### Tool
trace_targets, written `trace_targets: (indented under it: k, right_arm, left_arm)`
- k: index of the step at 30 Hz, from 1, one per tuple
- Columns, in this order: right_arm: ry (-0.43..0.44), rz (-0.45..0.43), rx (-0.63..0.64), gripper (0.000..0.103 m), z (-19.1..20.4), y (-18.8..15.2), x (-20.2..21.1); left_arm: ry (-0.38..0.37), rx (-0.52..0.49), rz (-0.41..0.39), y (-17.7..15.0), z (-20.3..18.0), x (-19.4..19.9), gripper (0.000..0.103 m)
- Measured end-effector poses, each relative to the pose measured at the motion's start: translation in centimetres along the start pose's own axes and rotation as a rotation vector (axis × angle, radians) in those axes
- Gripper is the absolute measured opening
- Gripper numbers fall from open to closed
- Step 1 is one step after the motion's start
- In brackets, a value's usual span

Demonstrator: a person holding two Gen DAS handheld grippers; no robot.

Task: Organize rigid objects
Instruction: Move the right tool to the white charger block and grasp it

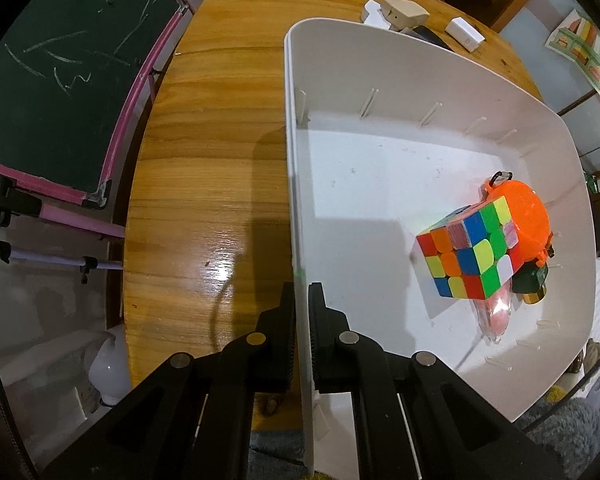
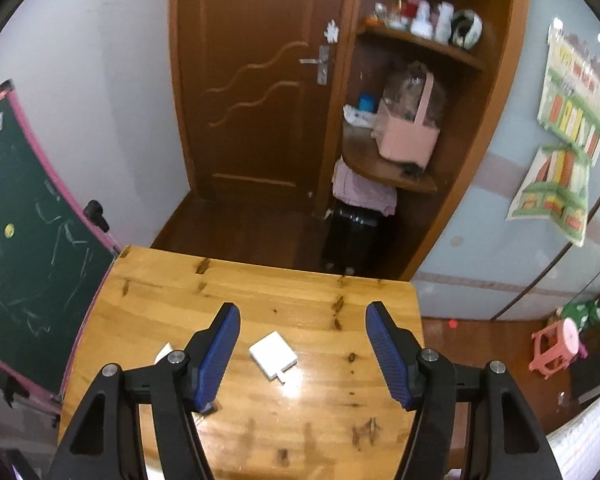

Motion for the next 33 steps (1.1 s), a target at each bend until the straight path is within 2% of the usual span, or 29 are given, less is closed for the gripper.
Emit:
trace_targets:
  k: [4, 10, 14, 19, 27, 33]
  right_arm:
    - [0.13, 0.127, 0.034, 0.066, 0.7, -1.2, -6.2]
    - [0.213, 0.281, 0.171, 0.066, 4.1, -5.9, -13.4]
    - [0.21, 0.348, 0.255, 0.066, 5.1, -9.0, -17.1]
    - [0.208, 0.41, 0.289, 0.066, 5.1, -11.6, -20.0]
    - [0.184, 0.44, 0.308, 0.066, 5.0, -12.4, -22.7]
    - [0.165, 0.457, 0.267, 0.064, 4.9, -13.1, -23.9]
  left_arm:
    - [0.011, 0.006, 0.012, 0.2, 0.1, -0.2, 0.006]
    - [0.045, -0.008, 0.031, 0.3, -0.1, -0.2, 0.006]
    - [0.071, -0.024, 0.03, 0.5, -0.1, 0.0, 0.006]
    - [0.086, -0.033, 0.049, 0.5, -0.2, -0.4, 0.006]
    - [0.102, -0.027, 0.066, 0.7, -0.2, -1.0, 0.006]
    - [0.11, -0.026, 0.066, 0.7, -0.3, -1.1, 0.006]
Point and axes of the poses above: each gripper's, at about its wrist camera, not at the fingertips, and x roughly against the way its jaws point, z to its left, y to its top, the point moved 9 cm from there along -x, roughly the way its jaws point, and after that the axes turned 2 degrees about -z, right-handed, at the moved point
